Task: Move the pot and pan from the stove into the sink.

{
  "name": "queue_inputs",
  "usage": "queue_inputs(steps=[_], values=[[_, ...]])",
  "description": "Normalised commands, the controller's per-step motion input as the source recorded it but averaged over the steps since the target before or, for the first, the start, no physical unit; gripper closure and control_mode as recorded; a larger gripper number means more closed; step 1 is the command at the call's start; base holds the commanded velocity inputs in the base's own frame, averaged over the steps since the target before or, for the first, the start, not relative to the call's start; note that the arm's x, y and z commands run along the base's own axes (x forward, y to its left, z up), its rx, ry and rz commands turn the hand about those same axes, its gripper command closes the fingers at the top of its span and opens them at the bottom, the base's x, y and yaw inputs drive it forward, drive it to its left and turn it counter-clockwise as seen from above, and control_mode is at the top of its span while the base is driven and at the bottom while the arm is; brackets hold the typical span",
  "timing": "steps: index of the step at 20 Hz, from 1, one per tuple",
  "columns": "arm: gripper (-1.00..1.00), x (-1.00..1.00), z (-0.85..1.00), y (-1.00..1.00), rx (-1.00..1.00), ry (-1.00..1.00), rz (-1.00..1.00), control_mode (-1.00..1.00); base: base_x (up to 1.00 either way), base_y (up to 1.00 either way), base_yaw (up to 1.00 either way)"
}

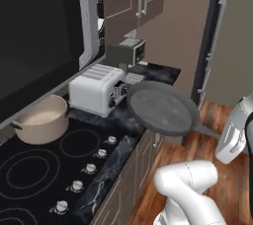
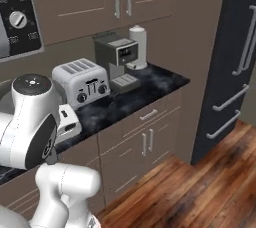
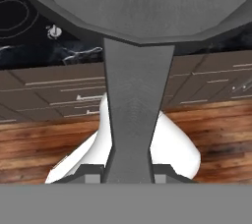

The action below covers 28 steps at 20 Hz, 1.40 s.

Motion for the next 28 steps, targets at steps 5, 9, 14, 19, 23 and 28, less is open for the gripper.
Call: queue_inputs(steps=[5,9,14,19,23,28], values=[[1.0,0.0,0.0,0.0,0.0,0.0,0.0,1.0,0.0,-0.15,-0.45],[1.0,0.0,0.0,0.0,0.0,0.0,0.0,1.0,0.0,-0.15,-0.46],[1.0,0.0,0.0,0.0,0.0,0.0,0.0,1.0,0.0,-0.16,-0.45],[1.0,0.0,0.0,0.0,0.0,0.0,0.0,1.0,0.0,-0.16,-0.45],[1.0,0.0,0.0,0.0,0.0,0.0,0.0,1.0,0.0,-0.18,-0.45],[1.0,0.0,0.0,0.0,0.0,0.0,0.0,1.0,0.0,-0.16,-0.47]])
